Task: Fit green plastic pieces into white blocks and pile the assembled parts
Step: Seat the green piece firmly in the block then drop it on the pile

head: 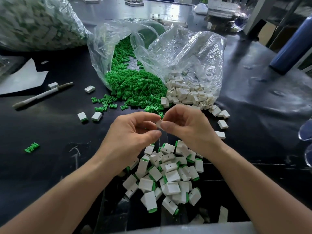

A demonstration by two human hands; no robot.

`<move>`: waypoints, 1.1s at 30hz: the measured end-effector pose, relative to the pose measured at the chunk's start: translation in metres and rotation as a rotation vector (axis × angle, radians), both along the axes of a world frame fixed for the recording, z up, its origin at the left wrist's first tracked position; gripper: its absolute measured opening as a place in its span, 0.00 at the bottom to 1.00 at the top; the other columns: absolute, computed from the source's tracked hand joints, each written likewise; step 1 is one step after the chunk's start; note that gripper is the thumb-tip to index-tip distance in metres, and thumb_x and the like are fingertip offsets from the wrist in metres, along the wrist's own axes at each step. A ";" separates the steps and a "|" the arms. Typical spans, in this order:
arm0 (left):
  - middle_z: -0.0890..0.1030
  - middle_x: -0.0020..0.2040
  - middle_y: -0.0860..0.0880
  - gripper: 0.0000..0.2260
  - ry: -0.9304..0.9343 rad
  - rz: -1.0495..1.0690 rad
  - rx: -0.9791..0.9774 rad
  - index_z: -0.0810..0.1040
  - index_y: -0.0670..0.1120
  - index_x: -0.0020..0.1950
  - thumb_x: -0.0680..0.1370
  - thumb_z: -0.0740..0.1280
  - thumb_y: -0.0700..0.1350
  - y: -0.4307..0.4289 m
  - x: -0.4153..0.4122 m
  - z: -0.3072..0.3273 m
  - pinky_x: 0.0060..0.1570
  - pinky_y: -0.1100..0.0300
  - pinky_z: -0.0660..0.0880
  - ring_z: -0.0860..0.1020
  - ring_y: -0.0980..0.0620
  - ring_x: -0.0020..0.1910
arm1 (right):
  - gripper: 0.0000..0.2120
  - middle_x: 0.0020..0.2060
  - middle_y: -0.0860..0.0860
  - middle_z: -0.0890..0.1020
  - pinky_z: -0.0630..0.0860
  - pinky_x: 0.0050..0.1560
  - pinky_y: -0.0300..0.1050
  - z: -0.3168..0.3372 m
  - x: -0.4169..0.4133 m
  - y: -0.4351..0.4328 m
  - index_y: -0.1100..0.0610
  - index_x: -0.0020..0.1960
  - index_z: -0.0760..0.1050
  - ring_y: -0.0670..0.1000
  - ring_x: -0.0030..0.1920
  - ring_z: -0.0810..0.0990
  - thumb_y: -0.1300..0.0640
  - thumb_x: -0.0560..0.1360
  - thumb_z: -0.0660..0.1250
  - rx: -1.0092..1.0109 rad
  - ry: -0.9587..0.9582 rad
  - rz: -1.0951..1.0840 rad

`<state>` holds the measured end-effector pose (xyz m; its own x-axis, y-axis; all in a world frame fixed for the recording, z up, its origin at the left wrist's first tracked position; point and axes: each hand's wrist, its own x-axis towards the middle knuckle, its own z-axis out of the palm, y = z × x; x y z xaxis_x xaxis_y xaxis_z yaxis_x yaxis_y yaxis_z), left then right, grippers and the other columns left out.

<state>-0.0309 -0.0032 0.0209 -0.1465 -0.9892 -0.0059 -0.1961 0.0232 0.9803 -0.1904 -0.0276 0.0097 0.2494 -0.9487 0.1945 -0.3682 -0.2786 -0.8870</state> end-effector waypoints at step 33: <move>0.81 0.32 0.48 0.10 0.180 0.058 0.176 0.81 0.45 0.41 0.73 0.66 0.31 -0.003 -0.001 0.004 0.30 0.67 0.77 0.79 0.57 0.28 | 0.07 0.47 0.49 0.74 0.64 0.51 0.39 -0.015 -0.008 -0.018 0.56 0.52 0.77 0.51 0.52 0.73 0.57 0.74 0.66 -0.082 0.672 -0.184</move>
